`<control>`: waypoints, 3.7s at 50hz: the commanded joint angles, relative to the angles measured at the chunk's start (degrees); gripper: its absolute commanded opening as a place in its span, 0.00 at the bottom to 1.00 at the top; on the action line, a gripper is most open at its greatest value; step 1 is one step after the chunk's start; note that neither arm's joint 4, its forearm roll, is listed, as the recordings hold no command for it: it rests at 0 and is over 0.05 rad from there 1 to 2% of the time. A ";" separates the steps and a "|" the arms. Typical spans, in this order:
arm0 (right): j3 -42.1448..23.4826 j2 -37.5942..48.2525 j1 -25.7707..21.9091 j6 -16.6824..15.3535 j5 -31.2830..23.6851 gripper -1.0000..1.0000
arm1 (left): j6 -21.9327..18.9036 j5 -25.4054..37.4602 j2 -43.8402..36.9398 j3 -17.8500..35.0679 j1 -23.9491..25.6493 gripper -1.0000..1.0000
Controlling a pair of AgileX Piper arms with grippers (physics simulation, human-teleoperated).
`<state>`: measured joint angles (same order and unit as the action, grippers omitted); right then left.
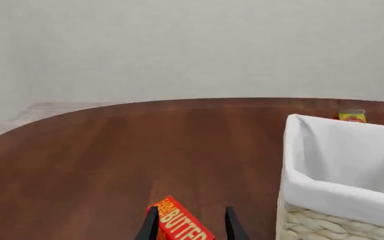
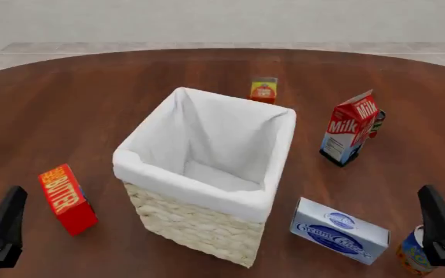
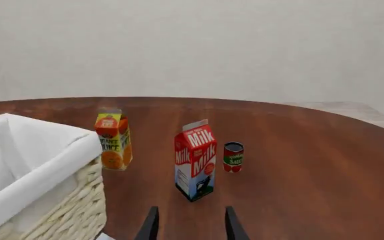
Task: Pick up the tomato sauce, and put it in the basket.
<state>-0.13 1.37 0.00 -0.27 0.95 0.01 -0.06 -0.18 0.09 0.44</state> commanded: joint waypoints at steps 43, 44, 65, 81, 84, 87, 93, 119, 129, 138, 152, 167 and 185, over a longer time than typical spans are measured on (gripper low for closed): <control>-6.77 3.50 0.33 -0.61 -1.81 1.00 | -0.35 -0.35 0.08 -0.01 -0.40 1.00; -7.69 4.07 0.19 -0.69 -1.70 1.00 | -0.11 -0.14 0.00 -0.02 -0.43 1.00; -23.43 22.13 -0.67 -4.62 -0.11 1.00 | 0.08 -0.23 -0.37 -0.04 -0.44 1.00; -37.88 35.14 -2.17 -1.94 -7.00 1.00 | 0.07 -0.35 -0.48 -0.07 -0.44 1.00; -40.88 37.25 -1.66 -2.90 -8.65 1.00 | 0.07 -0.27 -0.40 -0.06 -0.44 1.00; -44.13 38.58 -2.07 -0.50 -10.70 1.00 | 0.06 -0.34 -0.47 -0.06 -0.45 1.00; -50.35 42.46 -1.36 -3.12 -14.82 1.00 | 0.06 -0.23 -0.36 -0.06 -0.44 1.00; -83.43 61.91 4.70 -3.35 -34.45 1.00 | 0.06 -0.38 -0.51 -0.05 -0.45 1.00; -93.46 71.81 6.42 -0.40 -43.09 1.00 | 0.05 -1.00 -1.30 0.13 -0.44 1.00; -105.35 81.33 7.63 0.22 -52.18 1.00 | 0.06 -1.01 -1.31 0.13 -0.45 1.00; -128.50 95.26 10.13 1.84 -67.28 1.00 | 0.05 -1.00 -1.30 0.13 -0.46 1.00; -137.25 102.30 10.81 1.36 -70.83 1.00 | 0.06 -0.99 -1.27 0.13 -0.46 1.00; -139.33 108.29 12.09 2.85 -70.83 1.00 | 0.07 -0.98 -1.27 0.13 -0.46 1.00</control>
<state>-137.75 106.11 11.79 2.21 -69.44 0.13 -1.32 -1.79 0.20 -0.08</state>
